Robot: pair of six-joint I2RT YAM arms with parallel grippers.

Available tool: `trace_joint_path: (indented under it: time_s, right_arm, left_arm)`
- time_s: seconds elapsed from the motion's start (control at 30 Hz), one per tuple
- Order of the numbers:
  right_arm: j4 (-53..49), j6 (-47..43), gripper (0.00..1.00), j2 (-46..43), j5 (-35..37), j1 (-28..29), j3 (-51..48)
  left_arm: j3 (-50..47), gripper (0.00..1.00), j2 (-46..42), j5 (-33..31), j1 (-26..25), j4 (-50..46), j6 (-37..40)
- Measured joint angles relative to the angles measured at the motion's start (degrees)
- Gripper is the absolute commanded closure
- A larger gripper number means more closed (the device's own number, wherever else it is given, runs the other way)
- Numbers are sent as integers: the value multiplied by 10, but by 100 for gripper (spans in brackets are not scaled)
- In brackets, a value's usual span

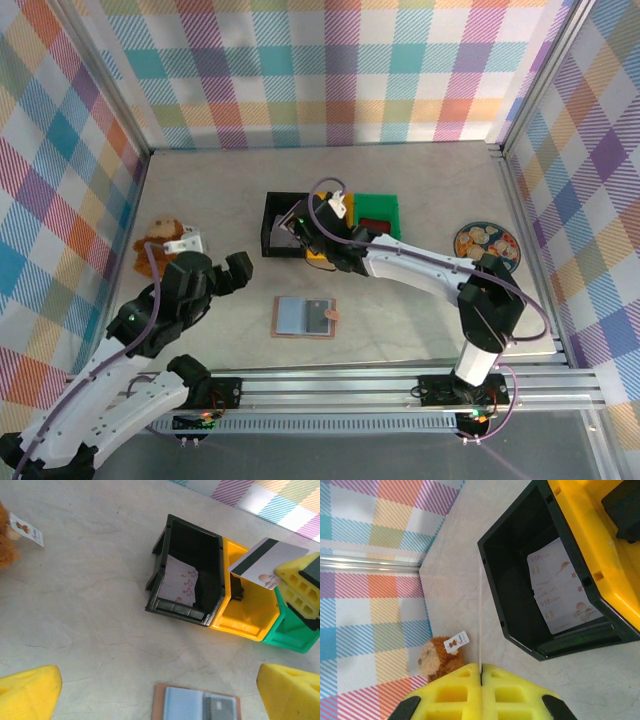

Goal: Take the credit cards out of the card holder

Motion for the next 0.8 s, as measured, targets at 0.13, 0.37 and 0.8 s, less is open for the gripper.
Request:
trace_joint_path:
  time_s: [0.13,0.37,0.8]
  right_arm:
    - [-26,19,100,37,-7,-2,44]
    - [-85,68,100,76,-17,-3,96]
    - [-377,117,100,78,-90,-11,281]
  left_arm:
    - [1,0,45,63,33,23,8]
    - [1,0,60,131,89,43,17]
    - [-1,3,76,180,99,62,37]
